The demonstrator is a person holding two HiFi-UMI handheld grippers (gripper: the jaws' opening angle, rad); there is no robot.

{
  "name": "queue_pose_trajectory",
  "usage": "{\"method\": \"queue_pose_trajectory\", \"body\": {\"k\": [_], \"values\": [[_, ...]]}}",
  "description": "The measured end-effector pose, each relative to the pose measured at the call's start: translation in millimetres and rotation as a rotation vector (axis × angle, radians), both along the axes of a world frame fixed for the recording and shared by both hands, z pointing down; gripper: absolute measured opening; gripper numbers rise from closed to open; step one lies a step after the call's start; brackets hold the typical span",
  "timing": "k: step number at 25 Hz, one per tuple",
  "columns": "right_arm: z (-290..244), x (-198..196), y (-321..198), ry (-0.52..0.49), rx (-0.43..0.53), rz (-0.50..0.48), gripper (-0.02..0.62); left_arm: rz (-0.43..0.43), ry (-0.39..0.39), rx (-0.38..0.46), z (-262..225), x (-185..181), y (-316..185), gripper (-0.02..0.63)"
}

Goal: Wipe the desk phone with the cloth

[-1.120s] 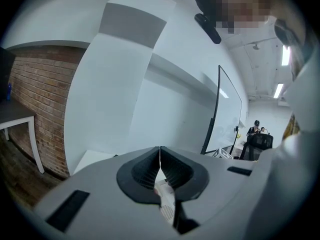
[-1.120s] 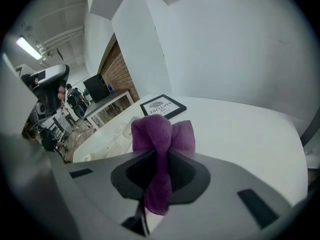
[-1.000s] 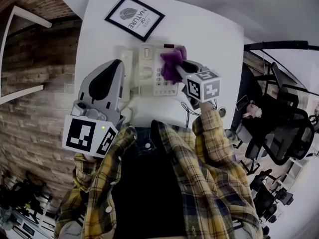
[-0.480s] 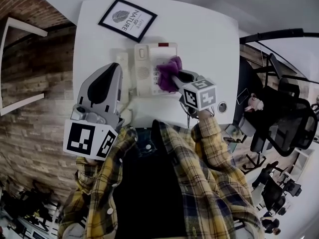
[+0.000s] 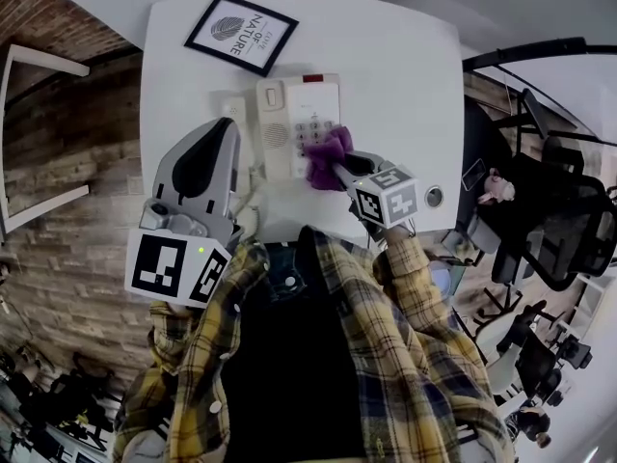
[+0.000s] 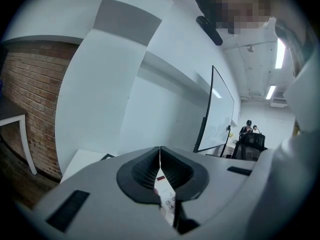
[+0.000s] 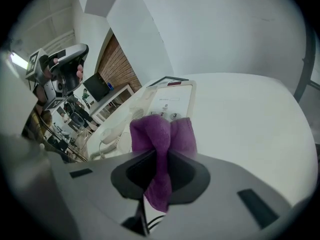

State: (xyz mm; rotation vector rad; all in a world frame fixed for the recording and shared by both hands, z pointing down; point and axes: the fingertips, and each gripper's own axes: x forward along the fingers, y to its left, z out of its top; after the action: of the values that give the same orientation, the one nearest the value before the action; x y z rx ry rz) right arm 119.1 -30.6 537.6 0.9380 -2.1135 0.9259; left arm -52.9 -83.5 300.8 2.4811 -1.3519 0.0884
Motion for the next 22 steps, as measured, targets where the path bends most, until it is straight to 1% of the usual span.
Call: {"method": "queue_pose_trajectory", "body": {"k": [4, 13, 19, 22], "values": [[3.6, 1.6, 8.9, -0.013, -0.017, 0.025, 0.061, 0.013, 0.0, -0.003, 1.5, 3.6, -0.1, 0.015], [9.6, 3.5, 30.7, -0.035, -0.062, 0.045, 0.061, 0.045, 0.001, 0.006, -1.7, 13.7, -1.7, 0.015], [7.5, 3.8, 31.0, -0.074, -0.091, 0.059, 0.063, 0.051, 0.006, 0.013, -6.9, 16.1, 0.0, 0.015], [4.8, 1.8, 30.4, -0.082, -0.091, 0.06, 0.063, 0.051, 0.006, 0.023, -11.0, 15.3, -0.2, 0.015]]}}
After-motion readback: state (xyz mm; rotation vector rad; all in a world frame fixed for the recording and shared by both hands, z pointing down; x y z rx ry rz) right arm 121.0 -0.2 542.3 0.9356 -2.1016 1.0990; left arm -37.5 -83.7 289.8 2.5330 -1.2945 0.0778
